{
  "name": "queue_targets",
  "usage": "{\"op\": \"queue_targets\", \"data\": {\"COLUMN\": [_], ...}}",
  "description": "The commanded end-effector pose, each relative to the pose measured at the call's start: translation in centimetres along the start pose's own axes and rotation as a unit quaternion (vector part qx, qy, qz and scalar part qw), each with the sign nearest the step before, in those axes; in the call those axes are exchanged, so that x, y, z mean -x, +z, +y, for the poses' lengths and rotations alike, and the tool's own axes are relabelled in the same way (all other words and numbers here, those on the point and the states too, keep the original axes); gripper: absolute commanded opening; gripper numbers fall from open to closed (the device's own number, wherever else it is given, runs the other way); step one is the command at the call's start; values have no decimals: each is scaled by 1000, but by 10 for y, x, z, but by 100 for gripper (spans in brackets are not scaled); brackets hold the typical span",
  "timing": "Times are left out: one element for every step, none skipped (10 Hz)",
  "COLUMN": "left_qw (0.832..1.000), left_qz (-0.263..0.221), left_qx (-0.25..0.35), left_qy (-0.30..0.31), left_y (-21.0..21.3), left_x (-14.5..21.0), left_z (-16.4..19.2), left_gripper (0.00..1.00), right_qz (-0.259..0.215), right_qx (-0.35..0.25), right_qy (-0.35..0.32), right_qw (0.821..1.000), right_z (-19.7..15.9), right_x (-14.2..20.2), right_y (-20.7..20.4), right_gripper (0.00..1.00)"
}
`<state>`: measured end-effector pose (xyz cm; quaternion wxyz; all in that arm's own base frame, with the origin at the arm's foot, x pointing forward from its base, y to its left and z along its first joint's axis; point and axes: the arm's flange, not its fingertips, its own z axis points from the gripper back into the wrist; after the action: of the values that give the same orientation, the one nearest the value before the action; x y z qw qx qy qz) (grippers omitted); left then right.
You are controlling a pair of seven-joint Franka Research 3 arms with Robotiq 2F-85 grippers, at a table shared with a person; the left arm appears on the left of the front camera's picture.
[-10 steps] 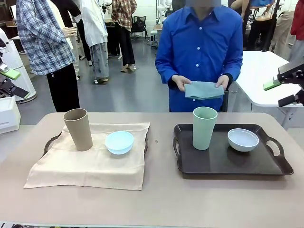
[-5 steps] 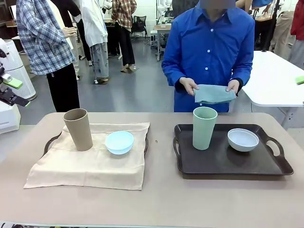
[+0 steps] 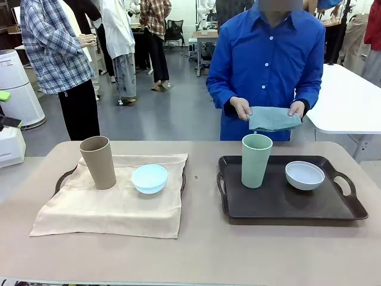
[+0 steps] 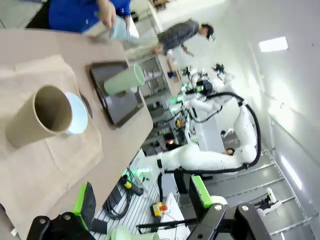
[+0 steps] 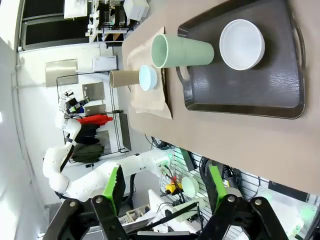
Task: Set up a tray with a mat and arrange the tableware.
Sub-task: Pick up the Picnic Bowl and Reusable plastic cup from the Handle tray in front of the human's position and hold them in the air.
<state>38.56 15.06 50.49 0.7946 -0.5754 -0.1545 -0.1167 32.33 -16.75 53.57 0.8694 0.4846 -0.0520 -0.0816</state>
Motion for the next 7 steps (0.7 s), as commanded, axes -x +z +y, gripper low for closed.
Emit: {"op": "queue_targets", "data": {"left_qw": [1000,1000,999,998,1000,1000,1000], "left_qz": [-16,3,25,50,3,3,3], "left_qx": [-13,-23,-28,-36,-15,-15,-15], "left_qy": [-1,-3,-3,-3,-8,-8,-8], "left_y": [-12,-16,-19,-22,-14,-14,-14], "left_x": [-9,-12,-16,-15,-12,-12,-12], "left_z": [-2,-4,-5,-7,-1,-1,-1], "left_gripper": [100,100,100,100,100,100,100], "right_qz": [7,8,4,10,10,10,10], "right_qx": [-5,-12,-18,3,3,3,3], "right_qy": [6,6,7,-5,-5,-5,-5], "right_qw": [1000,1000,1000,1000,1000,1000,1000], "right_z": [-3,-7,-12,-5,-5,-5,-5], "right_x": [2,8,14,-1,-1,-1,-1], "right_y": [-12,-14,-11,-11,-11,-11,-11], "right_gripper": [85,85,85,85,85,85,85]}}
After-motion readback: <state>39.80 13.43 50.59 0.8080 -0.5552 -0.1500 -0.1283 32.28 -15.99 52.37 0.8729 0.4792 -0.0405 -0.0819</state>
